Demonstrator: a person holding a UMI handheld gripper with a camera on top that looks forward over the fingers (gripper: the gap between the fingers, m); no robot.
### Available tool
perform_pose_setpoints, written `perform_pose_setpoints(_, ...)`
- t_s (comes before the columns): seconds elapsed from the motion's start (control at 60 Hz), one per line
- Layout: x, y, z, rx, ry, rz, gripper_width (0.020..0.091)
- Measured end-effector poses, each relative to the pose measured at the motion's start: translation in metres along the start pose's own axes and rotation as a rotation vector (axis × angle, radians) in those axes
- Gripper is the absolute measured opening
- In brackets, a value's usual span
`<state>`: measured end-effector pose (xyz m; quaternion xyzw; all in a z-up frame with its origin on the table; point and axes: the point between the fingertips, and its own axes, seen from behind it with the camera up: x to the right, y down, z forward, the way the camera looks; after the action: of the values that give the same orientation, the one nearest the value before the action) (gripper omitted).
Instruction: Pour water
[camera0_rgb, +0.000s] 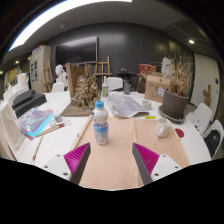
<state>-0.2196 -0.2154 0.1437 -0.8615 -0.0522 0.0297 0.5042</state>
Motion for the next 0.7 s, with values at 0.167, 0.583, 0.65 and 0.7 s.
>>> perform_pose_setpoints(0.167, -0.039, -0.008, 0.083, 0.047, 0.029, 0.008, 0.0857)
perform_pose_setpoints(0.583, -0.040, -0.020, 0.216, 0.155, 0.092, 0.015, 0.0520)
perform_pose_setpoints(0.65, -0.042, -0.020, 0.216, 0.162, 0.072, 0.023, 0.0473)
perform_pose_setpoints(0.7, -0.042, -0.020, 0.217, 0.162, 0.063, 0.027, 0.0416)
